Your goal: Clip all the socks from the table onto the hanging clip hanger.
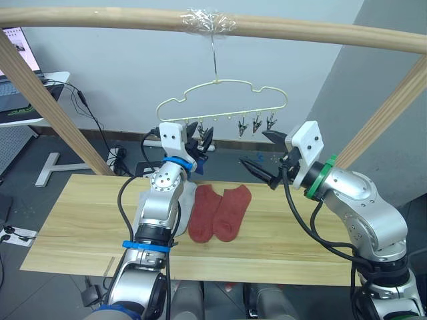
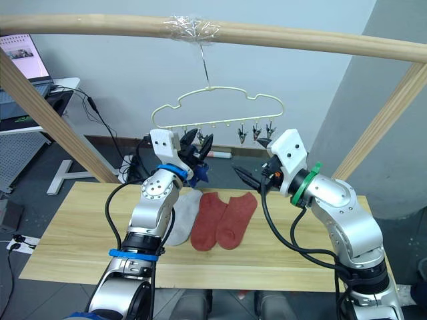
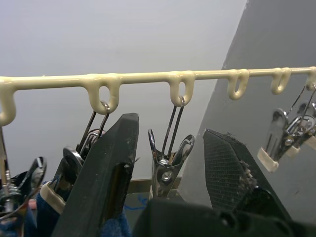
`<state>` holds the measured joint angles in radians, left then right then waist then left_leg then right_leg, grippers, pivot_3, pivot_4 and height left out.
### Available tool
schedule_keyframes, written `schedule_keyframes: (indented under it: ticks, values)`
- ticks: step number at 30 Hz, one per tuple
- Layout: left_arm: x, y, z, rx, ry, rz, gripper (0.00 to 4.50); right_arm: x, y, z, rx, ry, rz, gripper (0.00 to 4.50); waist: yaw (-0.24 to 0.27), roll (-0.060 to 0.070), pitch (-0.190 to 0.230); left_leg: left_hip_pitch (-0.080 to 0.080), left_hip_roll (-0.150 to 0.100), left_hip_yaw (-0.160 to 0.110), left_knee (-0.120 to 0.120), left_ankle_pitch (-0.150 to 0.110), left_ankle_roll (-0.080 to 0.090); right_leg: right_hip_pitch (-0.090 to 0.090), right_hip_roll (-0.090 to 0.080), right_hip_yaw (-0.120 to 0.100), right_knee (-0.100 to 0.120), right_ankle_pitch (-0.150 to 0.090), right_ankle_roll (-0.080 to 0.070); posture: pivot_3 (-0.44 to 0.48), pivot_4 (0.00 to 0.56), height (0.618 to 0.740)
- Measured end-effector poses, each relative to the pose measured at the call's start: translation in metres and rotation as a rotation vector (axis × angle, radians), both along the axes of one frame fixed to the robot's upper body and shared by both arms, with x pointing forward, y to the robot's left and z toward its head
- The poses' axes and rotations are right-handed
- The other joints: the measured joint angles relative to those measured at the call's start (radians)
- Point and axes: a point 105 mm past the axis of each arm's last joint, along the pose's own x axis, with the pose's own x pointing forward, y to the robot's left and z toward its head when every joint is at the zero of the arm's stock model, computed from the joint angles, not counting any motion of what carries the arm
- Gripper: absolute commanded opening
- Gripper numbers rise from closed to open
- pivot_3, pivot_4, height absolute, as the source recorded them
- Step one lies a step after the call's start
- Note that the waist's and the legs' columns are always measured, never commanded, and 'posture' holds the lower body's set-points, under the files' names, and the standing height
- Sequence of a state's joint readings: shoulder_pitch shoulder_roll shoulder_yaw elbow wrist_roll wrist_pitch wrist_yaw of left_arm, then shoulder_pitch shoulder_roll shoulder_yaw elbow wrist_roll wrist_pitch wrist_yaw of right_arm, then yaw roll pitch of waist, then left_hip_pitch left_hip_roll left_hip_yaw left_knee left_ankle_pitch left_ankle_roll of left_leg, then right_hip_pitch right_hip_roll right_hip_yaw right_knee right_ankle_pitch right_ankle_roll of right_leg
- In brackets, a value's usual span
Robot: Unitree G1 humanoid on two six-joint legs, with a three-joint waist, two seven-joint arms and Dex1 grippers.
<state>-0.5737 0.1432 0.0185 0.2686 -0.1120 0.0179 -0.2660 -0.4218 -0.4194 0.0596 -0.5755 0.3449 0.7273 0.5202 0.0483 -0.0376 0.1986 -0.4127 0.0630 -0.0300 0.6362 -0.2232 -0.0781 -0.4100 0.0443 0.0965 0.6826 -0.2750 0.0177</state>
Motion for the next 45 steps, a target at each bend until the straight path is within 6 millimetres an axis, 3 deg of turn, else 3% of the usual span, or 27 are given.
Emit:
schedule_keyframes:
  ticks: [6,11,16,20,23,27,31,35,38,40,43,45]
  values:
    - [0.000,-0.001,0.000,-0.002,0.000,-0.013,0.45,-0.001,0.001,0.000,0.006,0.004,0.008,4.50,0.000,0.000,0.000,-0.001,0.000,0.000,0.003,0.000,0.000,0.000,0.000,0.000,0.001,0.000,0.001,0.127,0.157,0.740]
    - [0.000,0.000,0.002,-0.008,-0.003,-0.009,0.00,-0.001,0.001,0.000,0.008,0.005,0.009,4.50,0.000,0.000,0.000,-0.002,0.000,-0.001,0.007,0.000,0.000,0.001,0.000,0.000,0.001,0.001,0.002,0.134,0.163,0.740]
    - [-0.001,0.000,0.001,-0.004,0.007,-0.017,0.00,0.002,0.002,-0.007,0.022,0.033,-0.011,4.50,0.000,0.000,0.000,-0.001,0.000,-0.001,0.008,0.000,0.001,0.002,0.001,0.000,0.001,0.002,0.004,0.141,0.166,0.740]
    - [-0.001,0.002,0.002,0.002,0.023,-0.023,0.00,0.016,0.007,-0.046,-0.007,0.161,-0.103,4.50,-0.001,0.000,0.000,-0.001,0.001,-0.001,0.008,0.000,0.001,0.002,0.001,0.000,0.001,0.002,0.004,0.149,0.165,0.740]
    - [-0.001,0.003,0.002,-0.023,0.045,-0.043,0.00,0.028,0.012,-0.096,-0.047,0.315,-0.194,4.50,-0.001,0.000,0.000,-0.001,0.001,-0.001,0.008,0.000,0.001,0.002,0.002,0.000,0.001,0.002,0.003,0.151,0.165,0.740]
    - [-0.002,0.003,0.002,-0.081,0.088,-0.070,0.00,0.044,0.024,-0.143,-0.118,0.424,-0.256,4.50,-0.003,0.000,0.000,0.000,0.001,-0.001,0.008,0.000,0.001,0.002,0.002,0.001,0.001,0.003,0.004,0.159,0.164,0.740]
    - [-0.004,0.002,0.002,-0.124,0.121,-0.110,0.00,0.058,0.044,-0.178,-0.124,0.551,-0.298,4.50,-0.004,0.000,0.000,0.000,0.001,-0.001,0.008,0.000,0.001,0.002,0.002,0.000,0.001,0.004,0.002,0.167,0.162,0.740]
    - [-0.006,0.000,0.003,-0.129,0.132,-0.127,0.00,0.066,0.061,-0.194,-0.103,0.638,-0.311,4.50,-0.006,0.000,0.000,0.000,0.001,-0.001,0.008,0.000,0.001,0.002,0.002,0.000,0.001,0.004,0.001,0.186,0.161,0.740]
    - [-0.006,0.001,0.004,-0.127,0.130,-0.126,0.00,0.065,0.063,-0.215,-0.142,0.697,-0.332,4.50,0.000,0.000,0.000,-0.001,0.001,-0.001,0.007,0.000,0.001,0.002,0.002,0.000,0.000,0.004,0.001,0.198,0.159,0.740]
    - [-0.007,0.002,0.003,-0.126,0.131,-0.120,0.00,0.067,0.064,-0.217,-0.175,0.672,-0.330,4.50,0.000,0.001,-0.001,0.000,0.001,-0.001,0.007,0.000,0.001,0.002,0.002,0.001,0.000,0.004,0.002,0.209,0.161,0.740]
    - [-0.008,0.003,0.002,-0.123,0.134,-0.116,0.00,0.066,0.062,-0.222,-0.226,0.630,-0.329,3.91,0.001,0.001,-0.001,0.001,0.001,-0.001,0.007,0.000,0.001,0.003,0.002,0.000,0.001,0.004,0.002,0.215,0.164,0.740]
    - [-0.009,0.005,0.001,-0.120,0.137,-0.111,0.00,0.063,0.055,-0.226,-0.245,0.607,-0.334,3.24,0.002,0.002,-0.003,0.002,0.001,-0.001,0.007,0.000,0.001,0.005,0.002,0.001,0.001,0.002,0.006,0.215,0.164,0.740]
